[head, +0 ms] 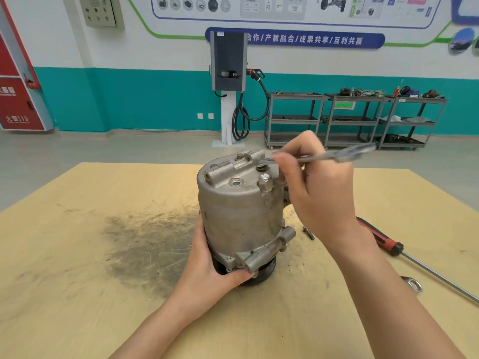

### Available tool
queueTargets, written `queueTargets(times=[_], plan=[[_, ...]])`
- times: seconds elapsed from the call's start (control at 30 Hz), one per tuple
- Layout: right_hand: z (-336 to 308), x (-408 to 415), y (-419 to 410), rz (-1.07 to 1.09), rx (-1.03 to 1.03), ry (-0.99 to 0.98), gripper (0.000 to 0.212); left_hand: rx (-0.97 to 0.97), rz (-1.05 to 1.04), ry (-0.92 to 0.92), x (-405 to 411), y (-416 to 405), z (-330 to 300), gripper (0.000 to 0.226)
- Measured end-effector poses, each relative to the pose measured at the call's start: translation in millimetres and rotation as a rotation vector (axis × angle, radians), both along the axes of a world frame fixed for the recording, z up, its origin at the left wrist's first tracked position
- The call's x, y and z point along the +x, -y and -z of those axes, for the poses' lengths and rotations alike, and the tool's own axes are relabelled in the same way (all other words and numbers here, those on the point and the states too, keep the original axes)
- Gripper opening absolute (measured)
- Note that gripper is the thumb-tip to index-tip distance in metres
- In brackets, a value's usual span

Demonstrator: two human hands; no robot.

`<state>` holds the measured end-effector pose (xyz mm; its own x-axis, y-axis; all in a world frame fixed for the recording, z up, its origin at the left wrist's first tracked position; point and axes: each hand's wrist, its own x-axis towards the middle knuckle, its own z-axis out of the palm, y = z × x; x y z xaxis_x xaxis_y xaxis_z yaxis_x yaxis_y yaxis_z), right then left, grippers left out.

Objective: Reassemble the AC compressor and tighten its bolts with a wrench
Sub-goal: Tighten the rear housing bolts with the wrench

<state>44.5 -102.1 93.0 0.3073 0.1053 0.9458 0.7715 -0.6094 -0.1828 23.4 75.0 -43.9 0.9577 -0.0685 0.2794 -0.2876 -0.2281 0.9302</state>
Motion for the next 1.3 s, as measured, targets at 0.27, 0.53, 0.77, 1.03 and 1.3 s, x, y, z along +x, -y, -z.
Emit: queueTargets(times=[0.27, 0.53, 0.77, 1.03, 1.3], plan=[[-8.2, -0.8, 7.6, -0.28, 0.371, -0.31, 0.036, -0.001, 0.004, -0.009, 0.2, -0.5, 1.0, 0.123], [-3.4, 11.1, 13.6, -0.453, 0.571, -0.65, 0.042, -0.025, 0.013, -0.006, -0.1, -0.3, 0.5, 0.127], [-1.1, 2.6, 4.6, -0.152, 0.171, -0.206, 0.034, -0.028, 0.014, 0.013, 0.6, 0.3, 0.8, 0.125], [-12.2, -10.4, 0.1, -0.07, 0.174, -0.117, 0.036, -0.029, 0.013, 0.011, 0.4, 0.7, 0.2, 0.121], [-9.1, 6.2, 13.4, -0.434, 0.488, -0.596, 0.039, -0.045, 0.019, 0.008, -1.3, 1.5, -2.3, 0.123]])
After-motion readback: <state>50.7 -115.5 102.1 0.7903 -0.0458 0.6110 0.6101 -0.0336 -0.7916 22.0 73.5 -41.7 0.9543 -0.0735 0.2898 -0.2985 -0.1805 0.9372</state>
